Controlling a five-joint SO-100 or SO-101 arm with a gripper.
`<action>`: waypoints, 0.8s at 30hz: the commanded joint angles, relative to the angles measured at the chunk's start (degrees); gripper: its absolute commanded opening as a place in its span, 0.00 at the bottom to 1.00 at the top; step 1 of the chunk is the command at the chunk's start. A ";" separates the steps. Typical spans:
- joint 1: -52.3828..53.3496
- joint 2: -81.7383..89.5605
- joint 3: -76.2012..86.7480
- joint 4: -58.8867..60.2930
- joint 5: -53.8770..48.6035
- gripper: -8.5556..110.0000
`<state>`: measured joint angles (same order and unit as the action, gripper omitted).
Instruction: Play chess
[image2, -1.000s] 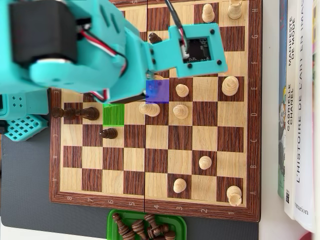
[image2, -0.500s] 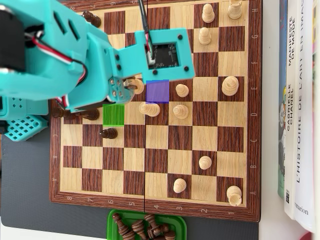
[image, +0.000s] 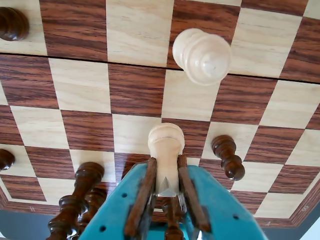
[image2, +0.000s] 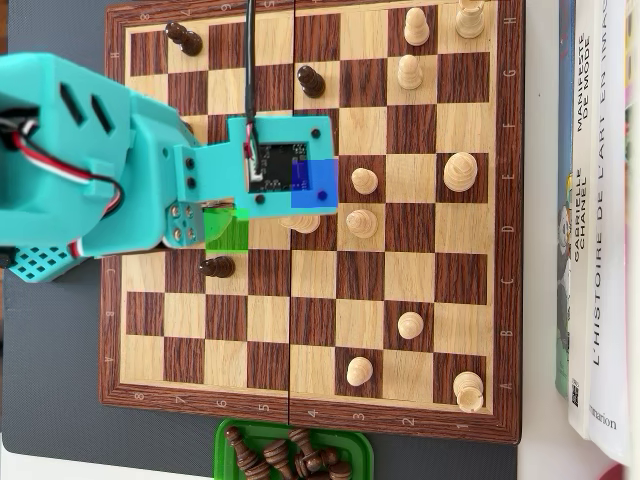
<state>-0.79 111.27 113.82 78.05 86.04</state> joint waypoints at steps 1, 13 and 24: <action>1.49 2.72 0.62 -0.35 -0.26 0.10; 5.27 3.43 3.08 -0.35 -2.99 0.10; 5.19 3.43 5.98 -0.35 -2.99 0.10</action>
<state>3.87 112.85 120.23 78.05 83.41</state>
